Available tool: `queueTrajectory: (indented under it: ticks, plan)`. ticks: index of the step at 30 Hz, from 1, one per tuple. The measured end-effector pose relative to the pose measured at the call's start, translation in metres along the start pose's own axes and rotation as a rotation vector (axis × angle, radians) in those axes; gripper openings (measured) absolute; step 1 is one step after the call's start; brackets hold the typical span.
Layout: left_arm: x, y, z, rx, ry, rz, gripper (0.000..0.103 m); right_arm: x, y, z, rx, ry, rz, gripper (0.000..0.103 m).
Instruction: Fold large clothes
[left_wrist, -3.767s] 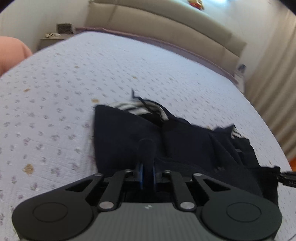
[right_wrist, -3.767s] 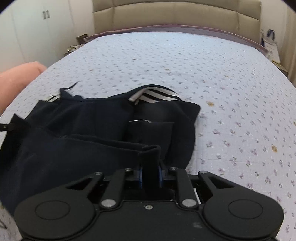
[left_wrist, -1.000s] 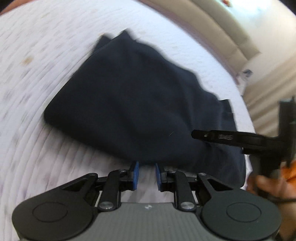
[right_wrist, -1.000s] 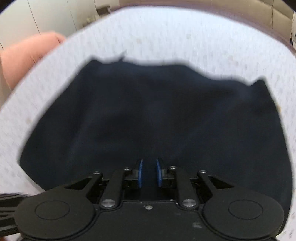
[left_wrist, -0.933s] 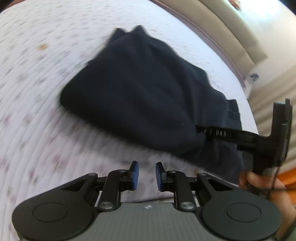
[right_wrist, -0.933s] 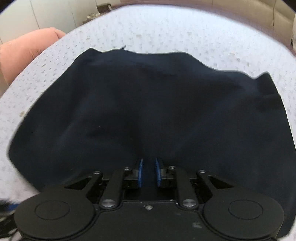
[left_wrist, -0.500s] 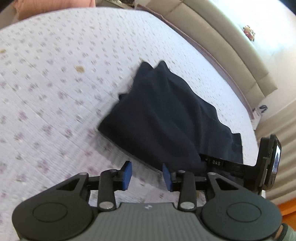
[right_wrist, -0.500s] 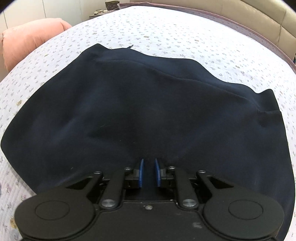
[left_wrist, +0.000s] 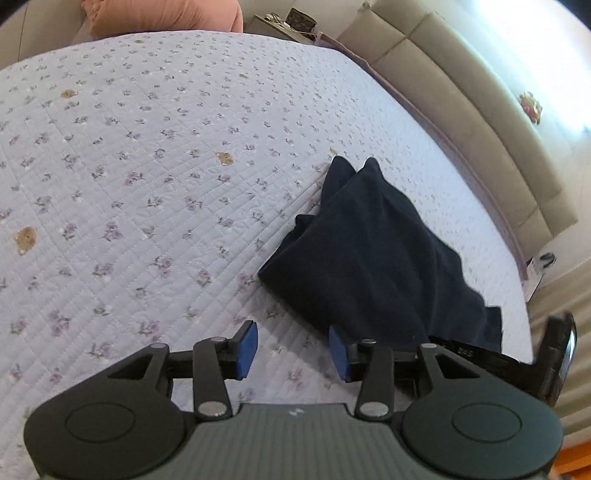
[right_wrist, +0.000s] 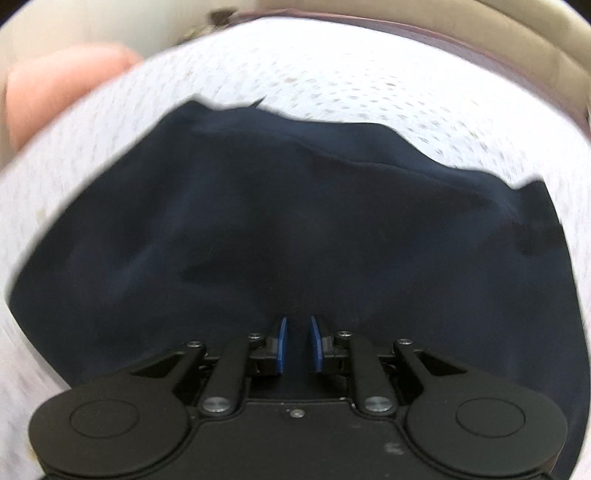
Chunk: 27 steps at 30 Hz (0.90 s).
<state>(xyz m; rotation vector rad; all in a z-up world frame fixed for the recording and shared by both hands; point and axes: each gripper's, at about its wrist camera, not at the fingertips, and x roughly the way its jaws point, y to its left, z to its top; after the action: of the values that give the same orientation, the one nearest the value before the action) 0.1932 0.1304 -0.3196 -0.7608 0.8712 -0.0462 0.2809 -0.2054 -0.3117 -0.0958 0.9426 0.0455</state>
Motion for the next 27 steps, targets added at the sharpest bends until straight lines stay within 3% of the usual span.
queueTrajectory:
  ticks: [2, 3, 5, 10, 15, 18, 21, 27]
  plan:
    - [0.005, -0.002, 0.002, -0.012, -0.011, -0.018, 0.057, -0.016, -0.008, -0.005, 0.065, -0.048, 0.038, 0.02]
    - [0.009, -0.003, 0.002, -0.019, -0.011, -0.02, 0.065, -0.022, -0.009, -0.009, 0.066, -0.065, 0.028, 0.02]
    - [0.015, -0.006, 0.003, -0.033, -0.009, -0.028, 0.07, -0.029, -0.009, -0.016, 0.065, -0.081, 0.013, 0.022]
    - [0.039, -0.003, 0.009, -0.114, 0.021, -0.081, 0.072, -0.039, -0.007, -0.019, 0.061, -0.098, -0.003, 0.023]
    - [0.072, 0.012, 0.012, -0.227, 0.044, -0.133, 0.072, -0.055, -0.004, -0.011, 0.053, -0.185, 0.007, 0.023]
    - [0.09, 0.015, 0.011, -0.257, 0.021, -0.167, 0.073, -0.04, -0.003, -0.01, 0.049, -0.144, -0.057, 0.023]
    - [0.104, 0.008, 0.012, -0.243, -0.012, -0.194, 0.075, -0.009, -0.009, -0.018, 0.072, -0.021, -0.058, 0.023]
    - [0.117, -0.017, 0.021, -0.183, -0.096, -0.157, 0.079, -0.016, -0.01, -0.014, 0.08, -0.038, -0.07, 0.023]
